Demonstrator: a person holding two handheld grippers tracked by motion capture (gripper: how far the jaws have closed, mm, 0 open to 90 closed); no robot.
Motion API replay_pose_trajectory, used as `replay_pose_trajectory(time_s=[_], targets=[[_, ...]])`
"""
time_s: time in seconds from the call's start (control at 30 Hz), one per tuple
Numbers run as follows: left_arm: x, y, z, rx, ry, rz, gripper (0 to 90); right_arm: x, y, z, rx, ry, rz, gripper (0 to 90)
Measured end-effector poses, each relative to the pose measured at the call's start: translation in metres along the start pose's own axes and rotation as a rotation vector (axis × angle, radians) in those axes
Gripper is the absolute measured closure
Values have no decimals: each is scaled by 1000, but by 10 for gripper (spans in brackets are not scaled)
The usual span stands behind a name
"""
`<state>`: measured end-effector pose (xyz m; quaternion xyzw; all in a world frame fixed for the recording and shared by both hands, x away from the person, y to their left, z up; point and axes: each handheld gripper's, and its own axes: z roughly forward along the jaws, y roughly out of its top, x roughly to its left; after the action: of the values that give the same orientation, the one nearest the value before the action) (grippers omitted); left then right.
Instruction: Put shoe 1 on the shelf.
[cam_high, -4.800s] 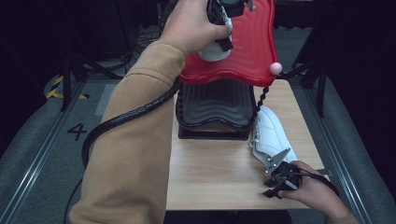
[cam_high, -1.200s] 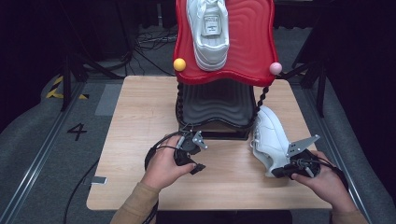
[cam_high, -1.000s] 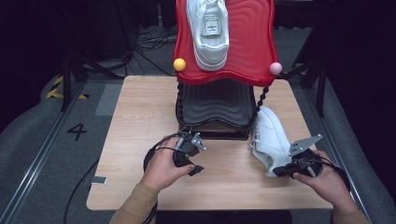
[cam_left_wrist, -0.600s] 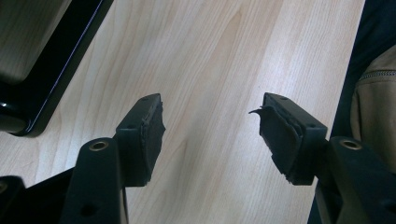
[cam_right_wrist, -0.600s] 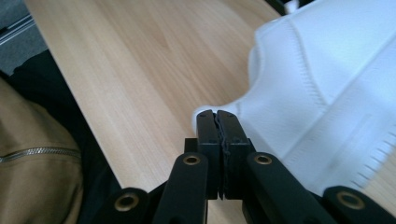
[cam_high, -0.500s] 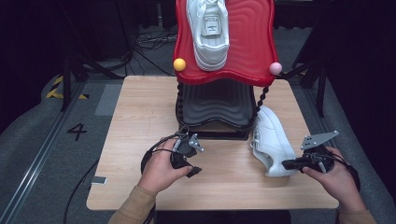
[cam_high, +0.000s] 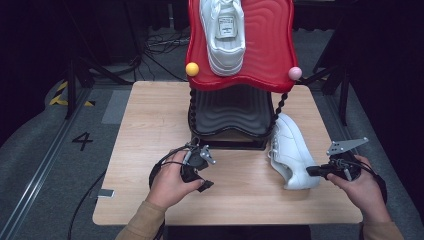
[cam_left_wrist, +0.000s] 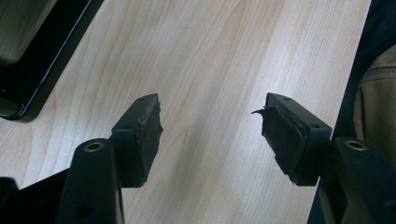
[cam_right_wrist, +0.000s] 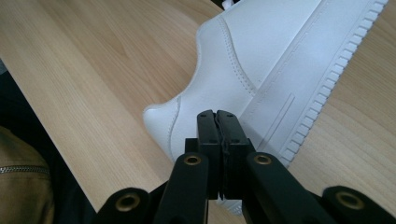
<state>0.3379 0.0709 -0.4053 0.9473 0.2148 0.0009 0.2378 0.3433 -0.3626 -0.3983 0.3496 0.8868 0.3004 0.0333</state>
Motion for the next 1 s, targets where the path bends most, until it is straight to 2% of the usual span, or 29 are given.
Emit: replay_pose_trajectory(time_s=[0.37, 0.47, 0.67, 0.73, 1.0], targets=[[1, -6, -2, 4, 6, -13, 373, -5, 0, 6, 16, 5, 12, 900], [1, -6, -3, -14, -5, -14, 365, -7, -1, 6, 11, 8, 18, 900], [2, -6, -3, -11, -2, -14, 365, -7, -1, 2, 23, -39, 13, 900], [3, -7, -2, -31, -28, -17, 365, -9, -3, 1, 18, -39, 18, 900], [3, -6, -2, -29, -24, -22, 365, -8, -3, 0, 21, -52, 24, 900]])
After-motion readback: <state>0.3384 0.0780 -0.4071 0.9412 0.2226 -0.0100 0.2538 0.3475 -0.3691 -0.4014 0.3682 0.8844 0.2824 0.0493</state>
